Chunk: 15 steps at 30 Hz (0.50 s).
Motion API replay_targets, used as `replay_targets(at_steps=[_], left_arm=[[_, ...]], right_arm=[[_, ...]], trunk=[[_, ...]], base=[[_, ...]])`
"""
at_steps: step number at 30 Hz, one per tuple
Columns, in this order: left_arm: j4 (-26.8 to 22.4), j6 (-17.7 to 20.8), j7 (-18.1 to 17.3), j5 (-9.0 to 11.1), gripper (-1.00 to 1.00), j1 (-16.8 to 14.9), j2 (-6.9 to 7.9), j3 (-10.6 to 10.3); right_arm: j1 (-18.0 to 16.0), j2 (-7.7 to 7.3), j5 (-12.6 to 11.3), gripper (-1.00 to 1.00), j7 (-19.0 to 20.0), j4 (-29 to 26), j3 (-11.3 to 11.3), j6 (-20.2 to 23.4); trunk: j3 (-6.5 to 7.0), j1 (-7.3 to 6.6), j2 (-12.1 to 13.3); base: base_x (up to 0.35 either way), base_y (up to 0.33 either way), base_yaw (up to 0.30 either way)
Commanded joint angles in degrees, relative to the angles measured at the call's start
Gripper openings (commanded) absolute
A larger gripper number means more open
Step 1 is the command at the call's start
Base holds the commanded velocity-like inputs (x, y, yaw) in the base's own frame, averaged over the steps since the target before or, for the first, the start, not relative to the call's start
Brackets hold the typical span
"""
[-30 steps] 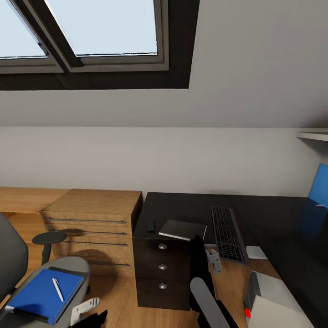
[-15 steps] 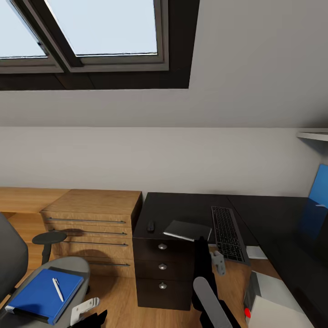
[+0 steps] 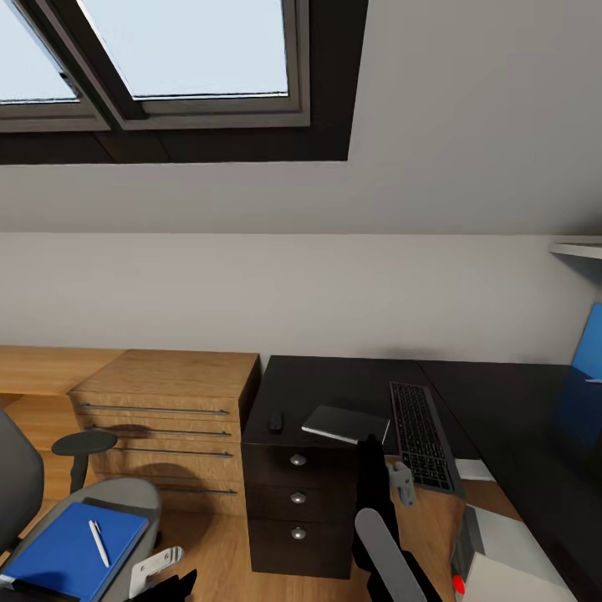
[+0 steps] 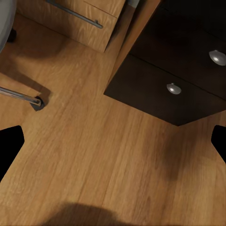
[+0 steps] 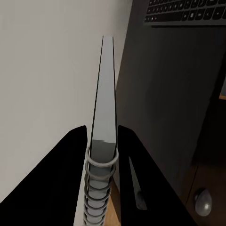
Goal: In the bedroom, organize the workspace by keeping the computer under the desk, ensuring the monitor is on the desk, placing the keyboard on the desk next to the monitor, placing the mouse on the desk next to the keyboard, moving the folder from the swivel chair onto the desk next to the mouse, stacking the notebook on top of the folder with the pen on top of the notebook, and positioning the swivel chair next to the desk.
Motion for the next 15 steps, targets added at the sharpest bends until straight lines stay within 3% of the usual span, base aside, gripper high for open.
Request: replay_targets(at_steps=[1, 15], left_arm=[[-0.15, 0.10, 0.54, 0.60, 1.00, -0.01, 0.07, -0.16], [-0.14, 0.10, 0.51, 0.51, 1.00, -0.01, 0.02, -0.16]], right_arm=[[-0.05, 0.00, -0.26, -1.00, 0.03, -0.01, 0.08, -0.32], [-0.05, 0.00, -0.26, -1.00, 0.03, -0.05, 0.04, -0.32]], trunk=[[-0.06, 0.01, -0.05], [-0.06, 0.01, -0.05]], base=[[0.008, 0.000, 0.000], [0.001, 0.000, 0.000]])
